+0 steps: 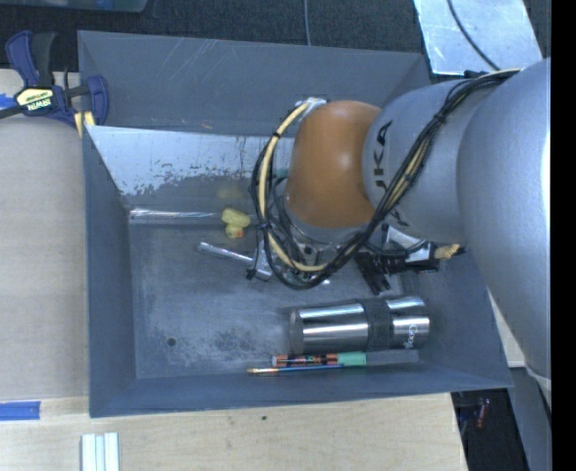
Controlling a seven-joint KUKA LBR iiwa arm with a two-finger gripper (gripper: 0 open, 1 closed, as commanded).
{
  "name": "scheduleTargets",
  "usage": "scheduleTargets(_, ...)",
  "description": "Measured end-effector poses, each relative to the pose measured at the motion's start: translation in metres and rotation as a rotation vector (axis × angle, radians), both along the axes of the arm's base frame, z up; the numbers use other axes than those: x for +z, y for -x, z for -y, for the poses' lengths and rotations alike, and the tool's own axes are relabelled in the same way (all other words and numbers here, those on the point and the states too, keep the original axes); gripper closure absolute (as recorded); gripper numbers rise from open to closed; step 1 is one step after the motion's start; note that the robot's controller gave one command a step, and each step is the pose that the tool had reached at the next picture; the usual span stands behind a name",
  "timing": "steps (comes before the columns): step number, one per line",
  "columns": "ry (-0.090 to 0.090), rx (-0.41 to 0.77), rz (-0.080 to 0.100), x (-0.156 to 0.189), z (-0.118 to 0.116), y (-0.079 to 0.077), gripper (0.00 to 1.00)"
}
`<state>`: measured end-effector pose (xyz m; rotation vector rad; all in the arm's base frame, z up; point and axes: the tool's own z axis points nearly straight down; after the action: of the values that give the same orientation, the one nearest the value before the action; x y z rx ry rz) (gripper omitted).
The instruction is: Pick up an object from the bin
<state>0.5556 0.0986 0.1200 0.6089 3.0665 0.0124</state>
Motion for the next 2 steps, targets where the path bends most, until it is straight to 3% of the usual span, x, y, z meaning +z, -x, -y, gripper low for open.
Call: scheduleTargets(2, -0.001, 0.001, 0.006, 0.026, 0.0, -0.002, 1.0)
